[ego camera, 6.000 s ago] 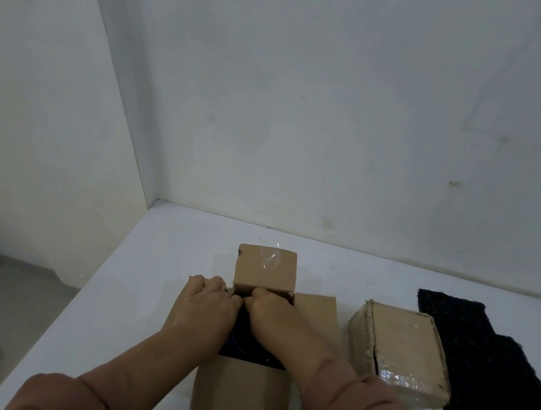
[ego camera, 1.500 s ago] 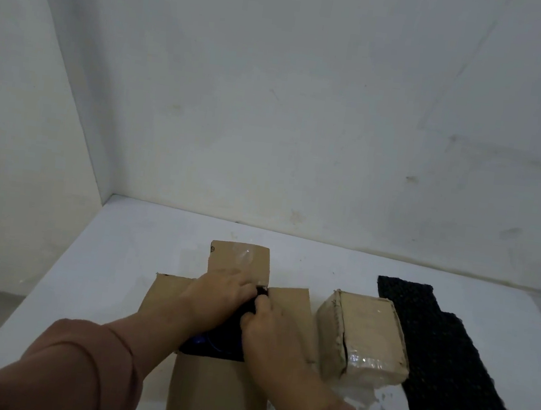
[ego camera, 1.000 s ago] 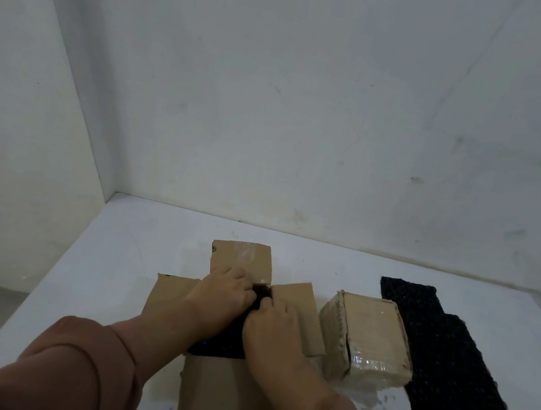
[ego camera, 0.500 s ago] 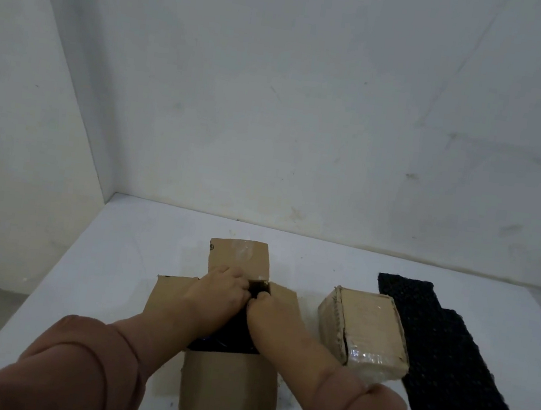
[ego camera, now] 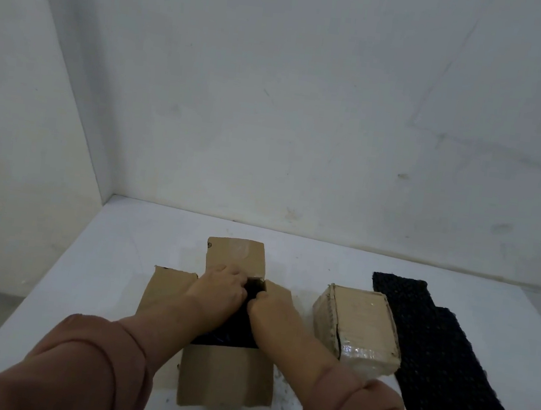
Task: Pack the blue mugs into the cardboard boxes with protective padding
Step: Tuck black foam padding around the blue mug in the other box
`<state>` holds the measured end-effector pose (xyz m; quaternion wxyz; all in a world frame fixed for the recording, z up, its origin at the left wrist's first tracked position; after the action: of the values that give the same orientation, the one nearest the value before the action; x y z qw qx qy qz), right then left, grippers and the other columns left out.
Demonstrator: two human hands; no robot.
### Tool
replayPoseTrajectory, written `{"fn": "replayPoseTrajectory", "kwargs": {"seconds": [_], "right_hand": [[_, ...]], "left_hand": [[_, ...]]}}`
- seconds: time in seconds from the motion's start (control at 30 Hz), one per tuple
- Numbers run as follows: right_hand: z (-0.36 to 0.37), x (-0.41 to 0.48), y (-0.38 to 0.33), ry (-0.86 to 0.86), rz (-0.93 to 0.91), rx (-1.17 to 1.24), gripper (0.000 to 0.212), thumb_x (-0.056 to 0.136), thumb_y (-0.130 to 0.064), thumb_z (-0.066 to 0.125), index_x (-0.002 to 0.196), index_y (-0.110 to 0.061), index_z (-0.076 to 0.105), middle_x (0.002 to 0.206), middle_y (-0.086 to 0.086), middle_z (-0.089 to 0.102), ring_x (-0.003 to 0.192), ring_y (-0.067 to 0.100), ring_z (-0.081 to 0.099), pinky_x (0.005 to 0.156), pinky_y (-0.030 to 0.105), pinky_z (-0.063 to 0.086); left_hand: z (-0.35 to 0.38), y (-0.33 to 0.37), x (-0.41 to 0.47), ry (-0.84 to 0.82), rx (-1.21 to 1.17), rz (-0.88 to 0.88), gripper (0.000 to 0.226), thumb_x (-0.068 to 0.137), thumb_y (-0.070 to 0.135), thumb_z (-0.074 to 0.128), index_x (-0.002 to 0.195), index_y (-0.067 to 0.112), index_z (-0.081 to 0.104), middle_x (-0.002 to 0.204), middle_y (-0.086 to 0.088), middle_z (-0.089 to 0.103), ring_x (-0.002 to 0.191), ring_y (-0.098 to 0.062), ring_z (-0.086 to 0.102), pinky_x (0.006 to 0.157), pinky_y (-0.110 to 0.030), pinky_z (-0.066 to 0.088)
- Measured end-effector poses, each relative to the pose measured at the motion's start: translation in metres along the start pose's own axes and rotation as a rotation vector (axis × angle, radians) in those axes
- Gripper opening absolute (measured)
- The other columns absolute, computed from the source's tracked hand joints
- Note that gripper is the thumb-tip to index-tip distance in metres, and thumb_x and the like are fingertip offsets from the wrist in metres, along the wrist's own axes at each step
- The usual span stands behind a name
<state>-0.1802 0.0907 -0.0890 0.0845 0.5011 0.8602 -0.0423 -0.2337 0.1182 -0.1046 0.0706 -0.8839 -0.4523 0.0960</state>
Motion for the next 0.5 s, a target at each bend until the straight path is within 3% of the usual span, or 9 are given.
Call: {"fn": "replayPoseTrajectory", "kwargs": {"seconds": [0.17, 0.3, 0.4, 0.5], "right_hand": [[0.003, -0.005, 0.001, 0.013, -0.003, 0.013, 0.02, 0.089, -0.001, 0.045, 0.103, 0.0, 0.06, 0.107, 0.02, 0.06, 0.092, 0.033, 0.06, 0.075, 0.039, 0.048], [0.007, -0.004, 0.006, -0.029, 0.033, 0.161, 0.031, 0.092, -0.002, 0.042, 0.121, 0.002, 0.052, 0.126, 0.021, 0.051, 0.108, 0.032, 0.052, 0.088, 0.032, 0.041], [0.003, -0.009, 0.014, 0.096, 0.183, 0.406, 0.032, 0.091, -0.006, 0.042, 0.123, -0.003, 0.047, 0.127, 0.014, 0.05, 0.108, 0.029, 0.052, 0.072, 0.024, 0.035], [0.002, -0.012, 0.016, 0.176, 0.275, 0.511, 0.039, 0.091, -0.006, 0.04, 0.13, -0.01, 0.04, 0.128, 0.012, 0.049, 0.11, 0.032, 0.053, 0.071, 0.028, 0.034]], "left_hand": [[-0.001, 0.001, -0.006, 0.004, -0.011, 0.001, 0.026, 0.091, 0.019, 0.047, 0.113, 0.015, 0.06, 0.119, -0.006, 0.056, 0.113, -0.024, 0.044, 0.097, -0.036, 0.037], [-0.001, 0.0, -0.012, 0.088, -0.114, -0.016, 0.038, 0.091, 0.023, 0.046, 0.129, 0.022, 0.046, 0.12, -0.006, 0.056, 0.114, -0.026, 0.044, 0.097, -0.036, 0.035], [0.003, 0.001, -0.014, 0.113, -0.125, -0.011, 0.045, 0.091, 0.027, 0.047, 0.136, 0.028, 0.043, 0.119, -0.006, 0.056, 0.112, -0.027, 0.046, 0.095, -0.037, 0.035], [0.002, 0.002, -0.014, 0.117, -0.12, -0.016, 0.048, 0.09, 0.031, 0.047, 0.138, 0.031, 0.041, 0.119, -0.007, 0.054, 0.111, -0.027, 0.046, 0.092, -0.037, 0.035]]}}
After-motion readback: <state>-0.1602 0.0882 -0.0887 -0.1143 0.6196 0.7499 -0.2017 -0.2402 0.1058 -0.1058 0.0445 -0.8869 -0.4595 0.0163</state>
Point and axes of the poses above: each hand's wrist, its own x-axis towards the middle knuckle, its own z-axis out of the palm, y = z × x, the point moved 8 cm from there along x, towards the middle knuckle
